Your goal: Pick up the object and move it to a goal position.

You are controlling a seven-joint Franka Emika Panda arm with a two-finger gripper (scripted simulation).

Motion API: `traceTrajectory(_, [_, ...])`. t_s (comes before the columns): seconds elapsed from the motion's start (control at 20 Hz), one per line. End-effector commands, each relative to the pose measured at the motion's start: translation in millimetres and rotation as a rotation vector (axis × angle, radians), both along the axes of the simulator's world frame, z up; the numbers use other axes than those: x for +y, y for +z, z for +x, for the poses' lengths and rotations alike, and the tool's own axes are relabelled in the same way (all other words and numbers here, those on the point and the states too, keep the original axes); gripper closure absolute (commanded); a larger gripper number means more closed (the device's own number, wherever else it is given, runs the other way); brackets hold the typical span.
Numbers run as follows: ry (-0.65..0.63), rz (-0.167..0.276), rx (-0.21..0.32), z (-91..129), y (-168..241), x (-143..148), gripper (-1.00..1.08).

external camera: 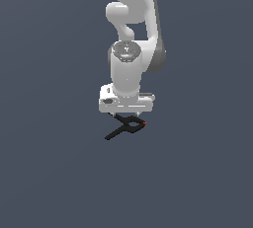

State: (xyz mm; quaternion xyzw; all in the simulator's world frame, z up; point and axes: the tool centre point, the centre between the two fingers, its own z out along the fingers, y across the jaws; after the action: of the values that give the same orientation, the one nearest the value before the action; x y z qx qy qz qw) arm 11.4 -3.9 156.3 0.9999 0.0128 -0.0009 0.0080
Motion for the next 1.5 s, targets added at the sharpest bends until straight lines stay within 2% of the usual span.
traceTrajectory(0.0, [0.0, 0.0, 0.0, 0.0, 0.0, 0.0, -0.2])
traceTrajectory(0.4, [0.02, 0.008, -0.013, 4.2, 7.8, 9.5, -0.2])
traceTrajectory(0.8, [0.06, -0.003, -0.003, 0.7, 1.8, 5.3, -0.2])
traceTrajectory(1.15, [0.178, -0.031, 0.027, -9.5, -14.4, -5.2, -0.2])
traceTrajectory(1.45, [0.344, -0.062, 0.074, -24.5, -36.1, -19.0, -0.2])
